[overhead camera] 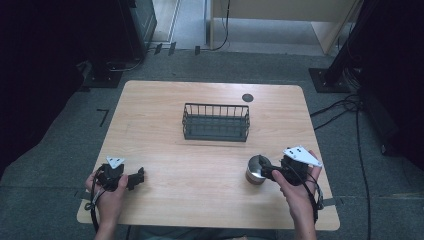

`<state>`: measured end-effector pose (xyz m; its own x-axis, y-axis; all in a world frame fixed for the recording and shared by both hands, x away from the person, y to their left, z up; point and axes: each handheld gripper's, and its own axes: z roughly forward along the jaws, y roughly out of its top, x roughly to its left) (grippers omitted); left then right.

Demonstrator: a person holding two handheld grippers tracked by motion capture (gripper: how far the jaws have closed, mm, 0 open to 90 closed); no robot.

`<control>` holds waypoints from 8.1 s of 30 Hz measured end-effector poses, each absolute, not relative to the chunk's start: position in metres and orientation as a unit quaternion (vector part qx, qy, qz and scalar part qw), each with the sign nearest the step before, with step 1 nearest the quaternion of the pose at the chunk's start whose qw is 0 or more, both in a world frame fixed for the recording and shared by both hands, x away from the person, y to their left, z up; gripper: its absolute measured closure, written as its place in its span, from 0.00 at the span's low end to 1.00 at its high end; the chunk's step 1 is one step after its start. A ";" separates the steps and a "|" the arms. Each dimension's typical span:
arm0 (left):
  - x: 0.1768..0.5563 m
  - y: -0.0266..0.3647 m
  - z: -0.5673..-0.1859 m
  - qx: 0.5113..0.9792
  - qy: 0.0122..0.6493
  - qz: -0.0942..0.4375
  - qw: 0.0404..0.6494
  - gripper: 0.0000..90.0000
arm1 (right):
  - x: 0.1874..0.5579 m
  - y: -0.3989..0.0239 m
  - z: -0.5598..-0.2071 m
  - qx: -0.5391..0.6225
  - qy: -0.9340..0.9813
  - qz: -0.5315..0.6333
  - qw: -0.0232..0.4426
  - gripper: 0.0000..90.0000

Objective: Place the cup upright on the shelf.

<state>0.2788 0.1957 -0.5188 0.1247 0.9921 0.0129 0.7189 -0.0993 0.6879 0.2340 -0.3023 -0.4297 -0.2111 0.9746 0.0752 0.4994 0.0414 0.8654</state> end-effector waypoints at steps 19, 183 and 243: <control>0.279 0.196 -0.519 0.698 0.613 0.249 0.274 0.00 | 0.235 -0.278 -0.446 0.550 0.677 0.417 0.256 0.00; 0.279 0.196 -0.519 0.698 0.613 0.249 0.274 0.00 | 0.396 -0.192 -0.407 0.501 0.692 0.418 0.310 0.20; 0.279 0.196 -0.519 0.698 0.613 0.249 0.274 0.00 | 0.375 -0.212 -0.404 0.524 0.697 0.408 0.271 0.00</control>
<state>0.2789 0.1956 -0.5188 0.1239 0.9922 0.0118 0.7186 -0.0979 0.6885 0.3752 -0.2125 -0.4035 -0.3035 0.9516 0.0488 0.5091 0.1187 0.8525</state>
